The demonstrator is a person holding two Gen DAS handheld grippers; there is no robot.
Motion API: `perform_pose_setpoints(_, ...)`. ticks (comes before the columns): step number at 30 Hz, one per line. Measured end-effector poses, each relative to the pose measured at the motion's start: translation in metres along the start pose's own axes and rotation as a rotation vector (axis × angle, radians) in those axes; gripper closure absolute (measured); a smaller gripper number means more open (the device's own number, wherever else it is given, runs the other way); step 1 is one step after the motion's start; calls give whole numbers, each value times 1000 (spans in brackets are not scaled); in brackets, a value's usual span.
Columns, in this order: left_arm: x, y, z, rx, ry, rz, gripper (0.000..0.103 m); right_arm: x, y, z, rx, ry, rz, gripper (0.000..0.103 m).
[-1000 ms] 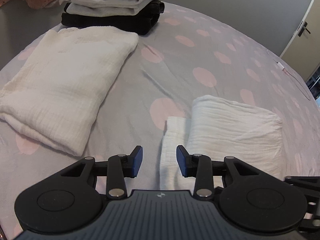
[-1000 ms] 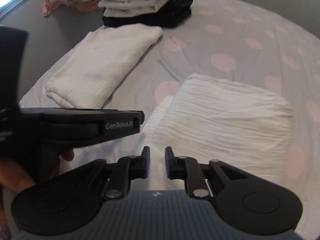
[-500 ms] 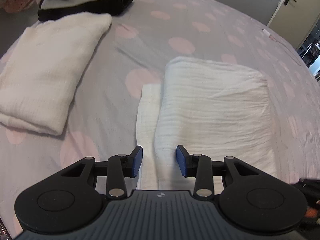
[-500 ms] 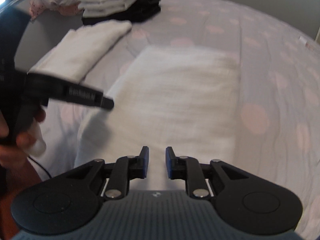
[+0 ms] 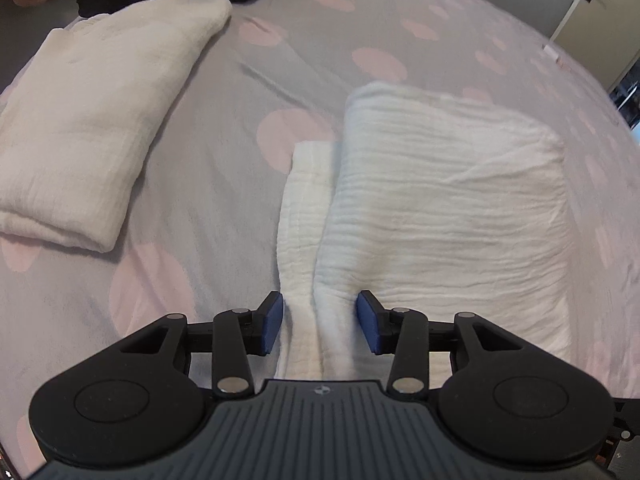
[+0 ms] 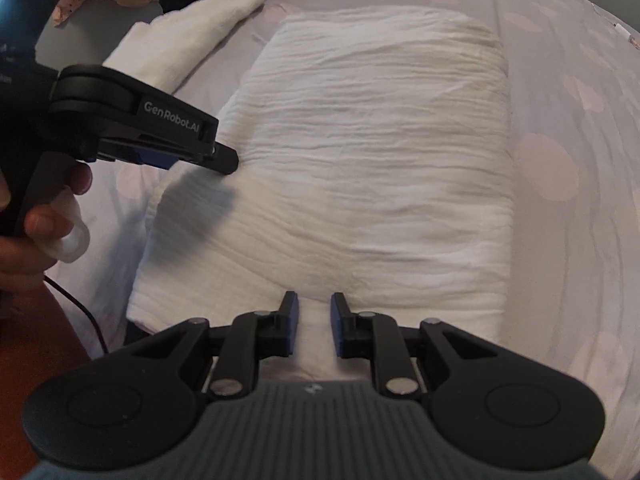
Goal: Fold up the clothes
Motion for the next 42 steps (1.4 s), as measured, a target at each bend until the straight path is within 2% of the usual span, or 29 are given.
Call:
perform_pose_setpoints(4,-13,-2,-13,-43,73,56,54,-23,12,-8,28,79,-4,82)
perform_pose_setpoints(10,-18,-7,-33,-100,152,122,55,-41,66,-23,82,180,149,82)
perform_pose_setpoints(13,-10,-16,-46,-124,173,134,55,-42,101,-26,140,197,183,82)
perform_pose_setpoints(17,0,-24,-61,-173,200,174,55,-42,128,-26,209,232,177,81)
perform_pose_setpoints(21,10,-23,-74,-213,222,233,55,-34,135,-22,245,250,130,80)
perform_pose_setpoints(23,17,-17,-78,-213,222,272,55,-26,135,-21,254,250,114,80)
perform_pose_setpoints(28,39,-3,-81,-168,196,274,55,-15,136,-20,261,251,82,80)
perform_pose_setpoints(30,48,1,-77,-186,154,311,55,-14,137,-20,266,252,77,80)
perform_pose_setpoints(32,52,12,-73,-186,113,381,55,-11,138,-19,271,248,74,78)
perform_pose_setpoints(33,52,16,-72,-168,113,381,55,-10,138,-19,273,245,75,78)
perform_pose_setpoints(34,52,19,-71,-150,114,378,56,-9,138,-18,274,244,77,78)
perform_pose_setpoints(37,50,22,-71,-124,134,356,81,-9,136,-19,271,246,85,77)
perform_pose_setpoints(38,43,21,-72,-125,162,350,92,-10,136,-19,268,249,90,77)
perform_pose_setpoints(42,4,21,-78,-118,302,353,96,-18,132,-21,255,264,104,77)
Point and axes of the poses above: each gripper's, at about its wrist camera, not at the fingertips, and x roughly the way its jaws point, y to its right, z to its underside, the point moved 10 cm from there along x, roughly the way its jaws point, and after that the axes turned 4 degrees about -x, right-handed, at the moved point
